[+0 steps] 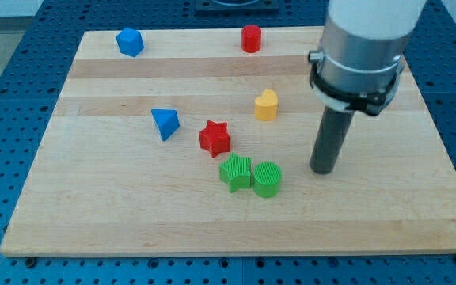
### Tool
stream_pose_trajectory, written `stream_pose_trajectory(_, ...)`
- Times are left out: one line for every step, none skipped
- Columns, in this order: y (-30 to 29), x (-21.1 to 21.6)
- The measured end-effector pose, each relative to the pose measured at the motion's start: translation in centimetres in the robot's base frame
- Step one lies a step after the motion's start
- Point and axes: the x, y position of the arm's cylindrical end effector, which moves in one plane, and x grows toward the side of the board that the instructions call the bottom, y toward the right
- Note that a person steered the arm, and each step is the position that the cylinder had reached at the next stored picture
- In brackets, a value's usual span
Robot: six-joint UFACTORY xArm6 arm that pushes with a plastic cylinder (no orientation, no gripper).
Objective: Slide the green blocks into the red star
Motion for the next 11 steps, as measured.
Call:
stream_pose_trajectory(-1.9,2.0)
stream_pose_trajectory(-4.0,3.3)
stream_pose_trajectory(-6.1,3.5)
stream_pose_trajectory(-7.7,3.4)
stream_pose_trajectory(-8.6,3.4)
stream_pose_trajectory(-7.6,3.4)
stream_pose_trajectory(-5.9,3.1)
stream_pose_trajectory(-6.3,2.0)
stream_pose_trajectory(-9.3,1.5)
stream_pose_trajectory(-11.6,1.0)
stream_pose_trajectory(-11.7,0.4)
